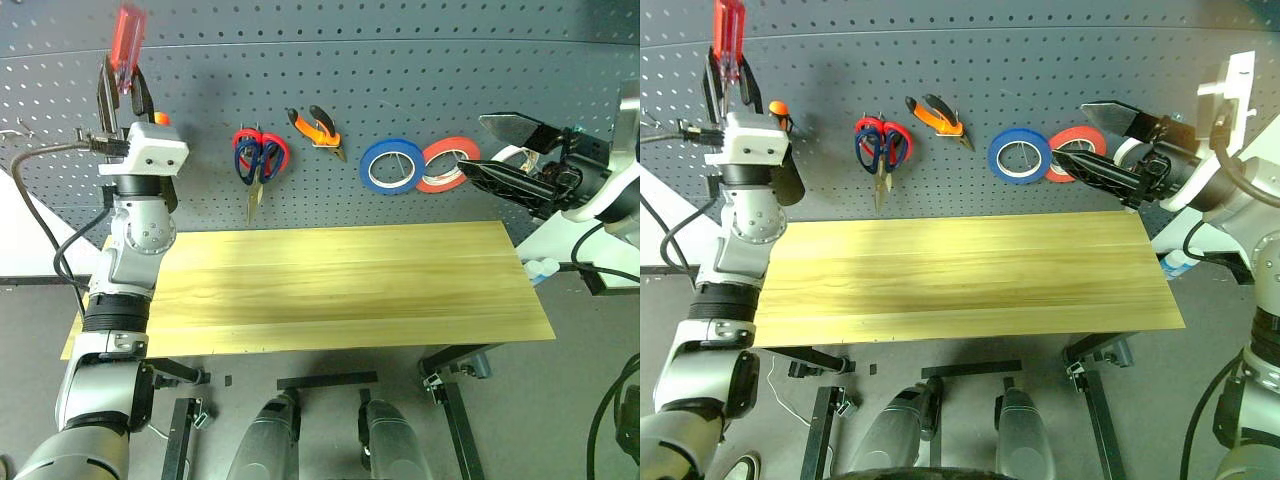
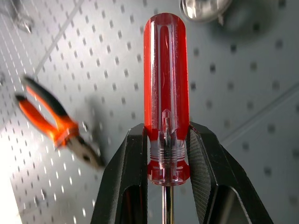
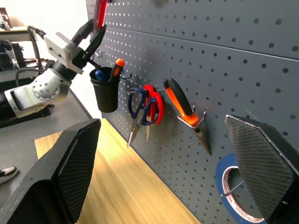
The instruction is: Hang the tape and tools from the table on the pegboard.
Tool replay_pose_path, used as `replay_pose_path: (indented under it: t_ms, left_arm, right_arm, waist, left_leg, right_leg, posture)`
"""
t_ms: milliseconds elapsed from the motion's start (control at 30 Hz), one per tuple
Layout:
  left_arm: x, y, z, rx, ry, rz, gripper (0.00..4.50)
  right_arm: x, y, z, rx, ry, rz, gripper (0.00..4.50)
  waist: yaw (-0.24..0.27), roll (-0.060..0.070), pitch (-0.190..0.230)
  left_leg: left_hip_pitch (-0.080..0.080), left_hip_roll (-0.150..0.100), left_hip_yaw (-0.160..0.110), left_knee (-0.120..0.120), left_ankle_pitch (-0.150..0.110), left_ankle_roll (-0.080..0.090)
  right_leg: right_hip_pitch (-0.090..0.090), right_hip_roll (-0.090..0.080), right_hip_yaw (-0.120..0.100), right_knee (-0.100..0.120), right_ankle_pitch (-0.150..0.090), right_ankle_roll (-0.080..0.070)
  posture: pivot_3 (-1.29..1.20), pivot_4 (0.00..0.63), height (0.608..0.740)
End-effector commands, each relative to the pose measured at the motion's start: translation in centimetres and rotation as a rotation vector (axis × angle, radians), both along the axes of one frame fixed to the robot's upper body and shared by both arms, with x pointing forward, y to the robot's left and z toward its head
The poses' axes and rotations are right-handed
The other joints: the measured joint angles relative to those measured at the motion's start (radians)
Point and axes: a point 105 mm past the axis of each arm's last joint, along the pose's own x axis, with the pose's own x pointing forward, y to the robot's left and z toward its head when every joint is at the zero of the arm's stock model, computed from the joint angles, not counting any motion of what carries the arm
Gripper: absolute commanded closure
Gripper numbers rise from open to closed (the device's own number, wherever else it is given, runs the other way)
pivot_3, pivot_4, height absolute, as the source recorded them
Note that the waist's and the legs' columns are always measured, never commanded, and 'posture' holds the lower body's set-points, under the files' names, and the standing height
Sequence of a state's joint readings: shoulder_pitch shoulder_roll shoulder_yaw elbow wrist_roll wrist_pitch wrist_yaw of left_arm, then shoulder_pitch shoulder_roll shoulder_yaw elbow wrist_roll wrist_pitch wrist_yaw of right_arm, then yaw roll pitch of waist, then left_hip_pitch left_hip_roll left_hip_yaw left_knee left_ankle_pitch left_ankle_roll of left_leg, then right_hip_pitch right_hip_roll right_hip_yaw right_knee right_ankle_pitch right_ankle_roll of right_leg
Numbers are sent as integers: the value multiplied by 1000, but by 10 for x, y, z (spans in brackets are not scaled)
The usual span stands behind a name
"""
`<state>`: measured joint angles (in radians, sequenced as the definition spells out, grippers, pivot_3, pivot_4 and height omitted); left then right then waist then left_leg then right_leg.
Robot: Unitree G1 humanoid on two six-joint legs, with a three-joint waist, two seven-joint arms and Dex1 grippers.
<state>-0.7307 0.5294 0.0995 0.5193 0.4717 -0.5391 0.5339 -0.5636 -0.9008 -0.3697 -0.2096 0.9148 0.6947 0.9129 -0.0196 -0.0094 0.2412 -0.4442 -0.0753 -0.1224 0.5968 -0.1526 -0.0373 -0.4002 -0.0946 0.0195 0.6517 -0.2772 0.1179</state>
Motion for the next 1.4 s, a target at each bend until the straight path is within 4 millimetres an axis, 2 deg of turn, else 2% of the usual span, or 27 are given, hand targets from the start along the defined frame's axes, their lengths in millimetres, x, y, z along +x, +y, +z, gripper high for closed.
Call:
replay_pose_path:
  t_ms: [33, 333, 600, 967, 1167, 1400]
  left_arm:
    - [-1, 10, 11, -89, -70, -4, 3689]
    - [14, 1, 1, -143, -40, -52, 3689]
    - [15, 7, -3, -177, -32, -28, 3689]
    - [10, 15, -5, -192, -46, 11, 25]
    - [9, 10, -4, -167, -40, 3, 25]
    - [-1, -6, 10, -136, -73, -55, 25]
  right_arm:
    - [-9, -3, 15, -16, -56, -14, 0]
    - [-10, -6, 16, -26, -53, -31, 0]
    - [-10, -9, 13, -28, -47, -53, 0]
    - [-7, -10, 10, -29, -42, -64, 0]
    - [-6, -11, 8, -33, -40, -71, 0]
    - [-7, -11, 8, -33, -40, -69, 0]
  waist:
    - [1, 0, 0]
    - [-3, 0, 0]
    - [-18, 0, 0]
    - [-26, 0, 0]
    - [-25, 0, 0]
    - [-25, 0, 0]
  left_leg:
    - [0, 0, 0, 0, 0, 0]
    - [0, 0, 1, 0, 0, 0]
    - [0, 0, 1, 0, 0, 0]
    - [0, 0, 1, 0, 0, 0]
    - [0, 0, 2, 1, 0, 0]
    - [0, 0, 2, 1, 0, 0]
  right_leg:
    - [0, 0, 0, 0, 0, 0]
    - [0, 0, 0, 0, 0, 0]
    - [0, 0, 0, 1, 0, 0]
    - [-1, 0, 1, 2, 0, 1]
    - [-1, 0, 1, 2, 0, 1]
    - [-1, 0, 1, 2, 0, 1]
  posture:
    - [-105, 201, 738]
    - [-124, 204, 738]
    - [-125, 202, 738]
    - [-117, 197, 738]
    - [-118, 195, 738]
    - [-117, 191, 738]
